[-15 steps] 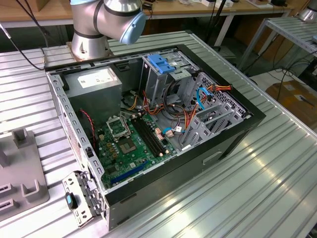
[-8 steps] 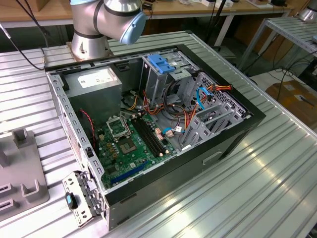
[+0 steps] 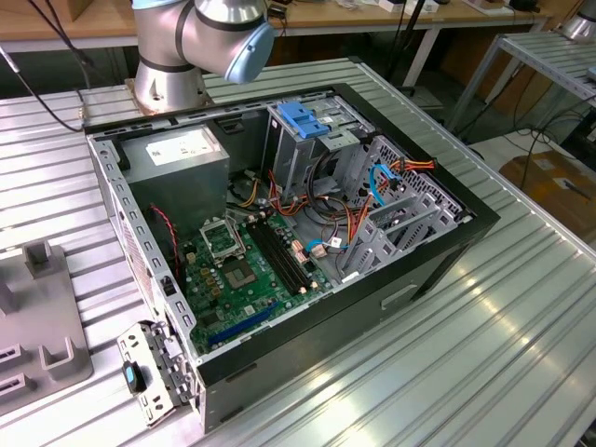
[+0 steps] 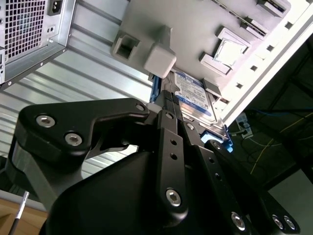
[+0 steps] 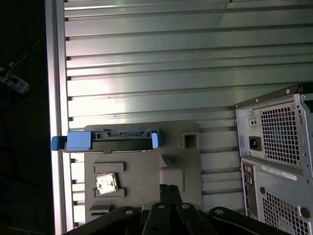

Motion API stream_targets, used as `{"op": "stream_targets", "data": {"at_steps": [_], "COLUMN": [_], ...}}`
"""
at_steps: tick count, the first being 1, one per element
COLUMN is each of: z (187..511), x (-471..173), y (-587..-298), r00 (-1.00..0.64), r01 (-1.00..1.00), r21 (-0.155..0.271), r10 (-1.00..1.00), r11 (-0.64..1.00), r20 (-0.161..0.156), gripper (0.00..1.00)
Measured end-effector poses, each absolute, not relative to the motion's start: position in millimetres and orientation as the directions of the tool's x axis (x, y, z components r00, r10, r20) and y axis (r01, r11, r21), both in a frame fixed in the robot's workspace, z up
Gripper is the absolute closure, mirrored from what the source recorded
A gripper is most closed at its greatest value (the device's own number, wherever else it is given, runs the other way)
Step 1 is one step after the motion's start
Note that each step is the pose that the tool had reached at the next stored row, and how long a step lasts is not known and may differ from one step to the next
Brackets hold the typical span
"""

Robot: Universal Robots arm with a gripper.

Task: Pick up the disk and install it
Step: 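Reach for the disk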

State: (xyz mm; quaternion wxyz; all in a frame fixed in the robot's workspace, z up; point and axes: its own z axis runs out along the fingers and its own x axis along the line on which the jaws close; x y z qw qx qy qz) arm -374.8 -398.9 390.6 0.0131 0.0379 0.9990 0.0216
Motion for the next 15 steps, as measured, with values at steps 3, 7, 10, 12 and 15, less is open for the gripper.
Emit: {"op": "stream_targets", "data": {"at_steps": [3, 7, 10, 12, 15], "z": [390.3, 389.3, 388.2, 387.6, 387.4], "x": [-379.6, -386.7, -392.1, -393.6, -394.3], "y": [-398.3, -395.6, -391.5, -389.7, -389.0], "r00": [-0.997, -0.997, -0.997, -0.997, -0.997], "r01": [0.075, 0.075, 0.075, 0.075, 0.075], "r21": [0.044, 0.042, 0.038, 0.037, 0.035], "r10": [0.076, 0.076, 0.076, 0.076, 0.076], "r11": [0.996, 0.996, 0.996, 0.996, 0.997], "r20": [-0.024, -0.025, -0.025, -0.025, -0.025], "gripper": [0.89, 0.89, 0.89, 0.89, 0.89]}}
